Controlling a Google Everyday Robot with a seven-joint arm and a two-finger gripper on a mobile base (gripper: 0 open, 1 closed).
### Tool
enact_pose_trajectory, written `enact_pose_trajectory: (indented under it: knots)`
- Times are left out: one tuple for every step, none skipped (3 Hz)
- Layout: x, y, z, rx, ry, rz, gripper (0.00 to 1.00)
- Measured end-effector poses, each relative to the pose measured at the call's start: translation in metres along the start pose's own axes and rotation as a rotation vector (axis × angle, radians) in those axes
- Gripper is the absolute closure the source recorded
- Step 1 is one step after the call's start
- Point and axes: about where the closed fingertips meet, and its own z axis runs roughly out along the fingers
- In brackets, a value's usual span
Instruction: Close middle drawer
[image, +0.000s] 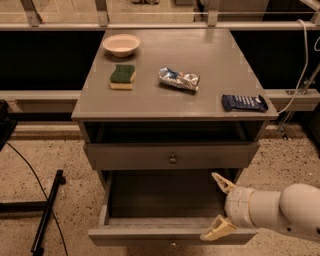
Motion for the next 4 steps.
enact_pose_trajectory:
  knots:
    - [0.021, 0.002, 0.025, -0.047, 0.033, -0.004, 0.00]
    - [0.063, 0.016, 0.065, -0.097, 0.056, -0.039, 0.00]
    - [0.101, 0.034, 0.085, -0.138, 0.083, -0.086, 0.00]
    - [0.127, 0.047, 0.095, -0.153, 0.098, -0.102, 0.14]
